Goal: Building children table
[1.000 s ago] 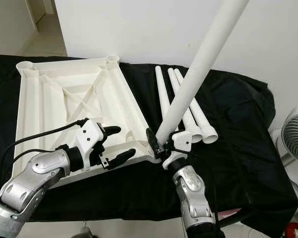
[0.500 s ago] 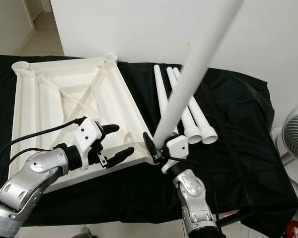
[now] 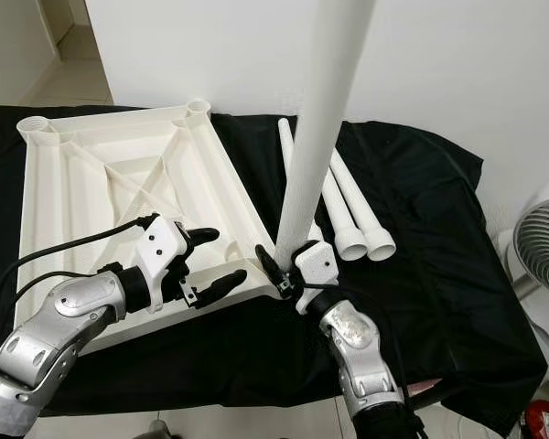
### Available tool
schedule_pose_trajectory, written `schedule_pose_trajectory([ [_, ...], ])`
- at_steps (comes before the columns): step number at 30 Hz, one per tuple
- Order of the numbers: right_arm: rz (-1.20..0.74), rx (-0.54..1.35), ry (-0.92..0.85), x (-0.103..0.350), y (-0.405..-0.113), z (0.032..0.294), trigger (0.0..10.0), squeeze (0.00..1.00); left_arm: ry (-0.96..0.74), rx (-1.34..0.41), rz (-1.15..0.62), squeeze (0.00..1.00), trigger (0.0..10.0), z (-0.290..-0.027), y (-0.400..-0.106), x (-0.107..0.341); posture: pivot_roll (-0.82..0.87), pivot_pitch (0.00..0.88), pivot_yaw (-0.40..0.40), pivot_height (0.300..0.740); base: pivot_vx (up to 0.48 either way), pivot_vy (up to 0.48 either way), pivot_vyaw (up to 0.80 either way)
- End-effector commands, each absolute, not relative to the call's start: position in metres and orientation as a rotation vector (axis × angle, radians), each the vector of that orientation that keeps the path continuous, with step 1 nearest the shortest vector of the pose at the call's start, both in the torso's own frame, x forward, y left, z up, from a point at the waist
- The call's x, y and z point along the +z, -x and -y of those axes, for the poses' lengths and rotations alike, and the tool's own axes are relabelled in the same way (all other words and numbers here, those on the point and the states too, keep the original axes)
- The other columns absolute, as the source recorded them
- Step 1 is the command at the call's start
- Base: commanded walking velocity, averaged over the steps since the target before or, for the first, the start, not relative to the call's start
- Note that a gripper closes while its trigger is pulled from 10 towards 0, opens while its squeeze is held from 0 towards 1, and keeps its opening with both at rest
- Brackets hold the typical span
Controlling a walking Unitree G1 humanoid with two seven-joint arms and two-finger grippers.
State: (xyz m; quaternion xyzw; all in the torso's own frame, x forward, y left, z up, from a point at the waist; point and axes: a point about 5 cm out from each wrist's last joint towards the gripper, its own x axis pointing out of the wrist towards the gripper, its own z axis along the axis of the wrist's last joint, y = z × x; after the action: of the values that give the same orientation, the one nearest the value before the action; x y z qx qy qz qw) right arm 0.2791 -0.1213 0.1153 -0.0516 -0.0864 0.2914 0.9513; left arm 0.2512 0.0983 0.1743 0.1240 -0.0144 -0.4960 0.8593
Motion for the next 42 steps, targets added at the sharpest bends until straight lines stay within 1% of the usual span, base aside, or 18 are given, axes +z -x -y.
schedule_pose_trajectory([
  [1, -0.040, 0.542, 0.059, 0.082, -0.278, 0.132, 10.0, 0.00, -0.271, -1.074, 0.031, 0.00, 10.0, -0.099, -0.249, 0.177, 0.07, 0.060, -0.042, 0.740, 0.000, 0.000, 0.00],
  [5, -0.079, 0.514, 0.014, 0.081, -0.282, 0.134, 10.0, 0.00, -0.275, -1.075, 0.032, 0.00, 10.0, -0.099, -0.249, 0.177, 0.07, 0.060, -0.043, 0.740, 0.000, 0.000, 0.00],
  [17, -0.106, 0.482, -0.019, 0.080, -0.286, 0.135, 10.0, 0.00, -0.277, -1.075, 0.031, 0.00, 10.0, -0.099, -0.249, 0.177, 0.07, 0.062, -0.041, 0.740, 0.000, 0.000, 0.00],
  [20, -0.110, 0.484, -0.013, 0.081, -0.287, 0.135, 10.0, 0.00, -0.278, -1.075, 0.032, 0.00, 10.0, -0.099, -0.249, 0.177, 0.07, 0.062, -0.039, 0.740, 0.000, 0.000, 0.00],
  [23, -0.139, 0.510, 0.046, 0.086, -0.292, 0.133, 10.0, 0.00, -0.277, -1.074, 0.033, 0.00, 10.0, -0.099, -0.249, 0.178, 0.07, 0.062, -0.039, 0.740, 0.000, 0.000, 0.00],
  [28, -0.166, 0.533, 0.052, 0.088, -0.295, 0.133, 10.0, 0.00, -0.278, -1.073, 0.035, 0.00, 10.0, -0.099, -0.250, 0.178, 0.07, 0.061, -0.042, 0.740, 0.000, 0.000, 0.00],
  [33, -0.164, 0.532, 0.074, 0.089, -0.297, 0.135, 10.0, 0.00, -0.277, -1.071, 0.036, 0.00, 10.0, -0.099, -0.249, 0.178, 0.08, 0.060, -0.045, 0.740, 0.000, 0.000, 0.00],
  [37, -0.177, 0.514, 0.051, 0.086, -0.295, 0.136, 10.0, 0.00, -0.277, -1.068, 0.038, 0.00, 10.0, -0.099, -0.249, 0.178, 0.08, 0.062, -0.047, 0.740, 0.000, 0.000, 0.00],
  [42, -0.122, 0.460, 0.017, 0.089, -0.296, 0.138, 10.0, 0.00, -0.276, -1.066, 0.039, 0.00, 10.0, -0.099, -0.248, 0.178, 0.08, 0.063, -0.047, 0.740, 0.000, 0.000, 0.00],
])
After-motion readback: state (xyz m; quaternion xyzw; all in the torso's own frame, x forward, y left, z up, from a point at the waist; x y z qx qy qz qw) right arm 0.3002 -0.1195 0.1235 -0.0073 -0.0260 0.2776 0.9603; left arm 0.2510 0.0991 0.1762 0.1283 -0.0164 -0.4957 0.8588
